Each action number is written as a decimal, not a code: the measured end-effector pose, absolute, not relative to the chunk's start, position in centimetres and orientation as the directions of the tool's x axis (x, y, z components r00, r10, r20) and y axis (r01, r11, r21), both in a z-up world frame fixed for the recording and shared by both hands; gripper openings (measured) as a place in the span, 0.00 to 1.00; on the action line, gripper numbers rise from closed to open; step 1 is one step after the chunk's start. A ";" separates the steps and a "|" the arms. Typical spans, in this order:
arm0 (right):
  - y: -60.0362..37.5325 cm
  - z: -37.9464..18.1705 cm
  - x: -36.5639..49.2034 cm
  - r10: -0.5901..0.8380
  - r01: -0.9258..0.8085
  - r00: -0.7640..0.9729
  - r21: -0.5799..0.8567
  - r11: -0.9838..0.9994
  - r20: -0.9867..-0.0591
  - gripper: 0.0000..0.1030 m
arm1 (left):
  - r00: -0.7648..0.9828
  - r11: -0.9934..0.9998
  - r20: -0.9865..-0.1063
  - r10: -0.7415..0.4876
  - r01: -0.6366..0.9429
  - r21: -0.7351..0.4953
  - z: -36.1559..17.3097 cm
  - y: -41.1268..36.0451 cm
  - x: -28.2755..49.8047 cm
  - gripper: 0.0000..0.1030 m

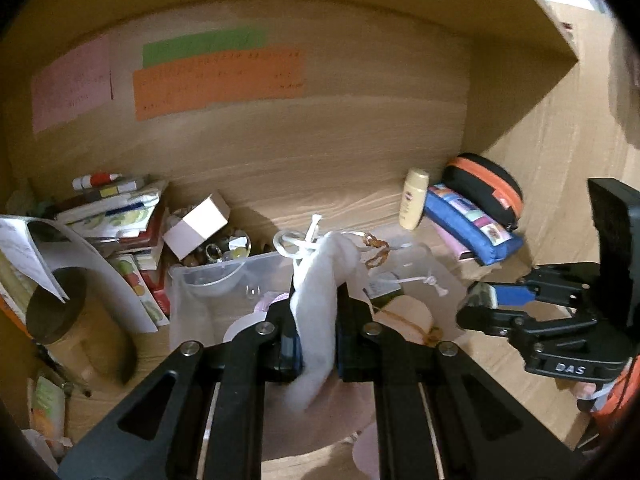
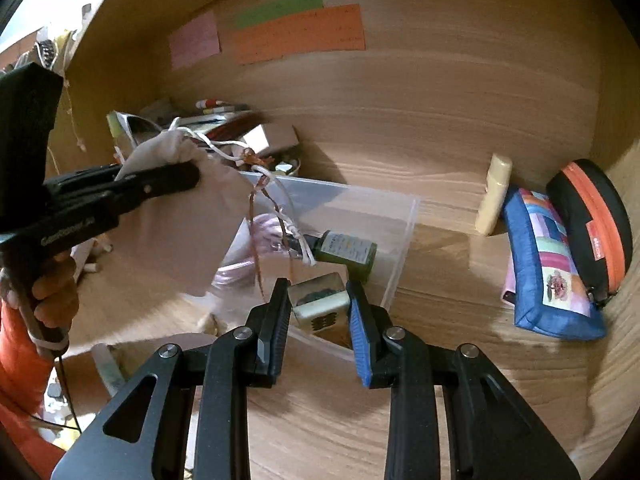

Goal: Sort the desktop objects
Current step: 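Lower the cloth bag into the bin and open the left tool while the right carries the cube over it, then release the white cube into the bin with the right tool, then grasp the pink round container with the right tool while the left grasps the light blue tube, then carry the pink container and blue tube over the clear bin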

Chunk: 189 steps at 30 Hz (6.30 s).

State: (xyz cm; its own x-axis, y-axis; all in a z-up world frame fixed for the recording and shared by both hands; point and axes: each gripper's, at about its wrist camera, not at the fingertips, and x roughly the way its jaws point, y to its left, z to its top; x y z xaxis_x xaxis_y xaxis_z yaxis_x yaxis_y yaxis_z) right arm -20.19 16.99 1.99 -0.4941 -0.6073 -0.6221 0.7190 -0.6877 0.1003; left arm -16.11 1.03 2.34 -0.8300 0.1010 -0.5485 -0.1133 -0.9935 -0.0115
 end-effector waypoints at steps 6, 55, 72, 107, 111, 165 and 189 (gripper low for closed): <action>16.7 1.0 -20.9 -0.585 0.710 -0.503 0.083 -0.700 -0.636 0.25 | -0.805 -0.995 -0.587 0.084 -0.096 -0.010 0.5 0.7 -18.3 0.12; 16.1 3.0 -16.4 -0.616 0.717 -0.513 0.097 -0.690 -0.598 0.78 | -0.854 -0.997 -0.519 -0.036 -0.008 0.081 4.1 -1.2 -10.7 0.65; 13.6 -0.1 -12.4 -0.600 0.727 -0.419 0.144 -0.671 -0.681 0.81 | -0.804 -0.998 -0.593 -0.052 0.029 0.048 0.4 -5.1 -5.0 0.73; 10.7 -4.6 -14.4 -0.618 0.733 -0.300 0.239 -0.637 -0.727 0.59 | -0.615 -0.988 -0.783 0.092 0.039 -0.147 -6.9 -3.4 0.1 0.73; 12.0 -3.7 -14.1 -0.624 0.744 -0.334 0.208 -0.635 -0.707 0.59 | -0.633 -0.988 -0.774 0.035 0.097 -0.123 -6.4 -2.9 -0.3 0.73; 20.0 -0.8 -15.1 -0.685 0.726 -0.425 0.230 -0.648 -0.592 0.59 | -0.659 -0.983 -0.743 -0.114 0.181 -0.010 -4.2 -0.8 -4.4 0.23; 16.9 4.3 -18.4 -0.608 0.671 -0.557 0.124 -0.731 -0.565 0.59 | -0.802 -0.992 -0.597 0.011 0.067 -0.109 1.9 -4.6 -10.1 0.23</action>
